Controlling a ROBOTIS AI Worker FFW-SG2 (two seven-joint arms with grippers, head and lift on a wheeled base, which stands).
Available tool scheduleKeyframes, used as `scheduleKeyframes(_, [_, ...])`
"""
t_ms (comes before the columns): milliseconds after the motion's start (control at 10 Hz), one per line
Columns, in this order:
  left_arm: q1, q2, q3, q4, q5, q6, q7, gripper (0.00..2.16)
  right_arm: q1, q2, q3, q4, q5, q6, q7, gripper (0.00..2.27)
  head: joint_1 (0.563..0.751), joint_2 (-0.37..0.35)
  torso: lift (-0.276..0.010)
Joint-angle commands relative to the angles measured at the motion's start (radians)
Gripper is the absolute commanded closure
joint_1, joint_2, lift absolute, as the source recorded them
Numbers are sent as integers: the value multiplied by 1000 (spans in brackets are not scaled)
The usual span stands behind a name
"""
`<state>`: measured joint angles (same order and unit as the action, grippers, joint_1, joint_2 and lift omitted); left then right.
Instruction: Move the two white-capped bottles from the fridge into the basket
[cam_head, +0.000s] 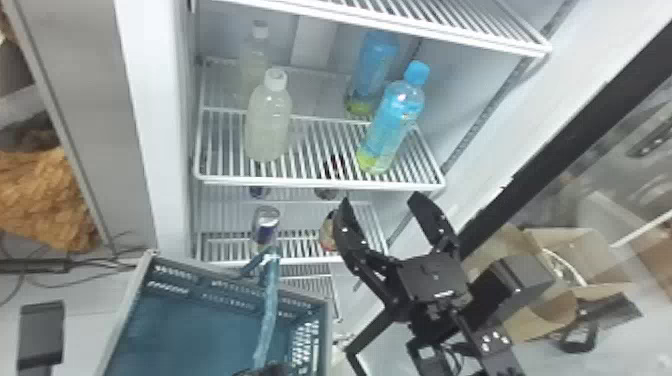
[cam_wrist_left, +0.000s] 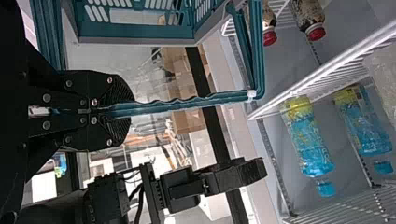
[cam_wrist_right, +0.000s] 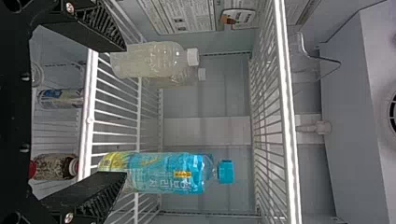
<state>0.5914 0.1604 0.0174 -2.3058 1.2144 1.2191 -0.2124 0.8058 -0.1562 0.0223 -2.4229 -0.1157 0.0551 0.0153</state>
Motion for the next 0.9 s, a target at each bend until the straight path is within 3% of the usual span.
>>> scheduleKeyframes(0, [0,-1,3,0,0,1,1,1194,2,0,0,2,0,-6,0,91,695,-350,0])
scheduleKeyframes(800, [5,-2,9,0,-4,1,1,1194,-20,1,4,26,-22,-28,32,91,695,-350,0])
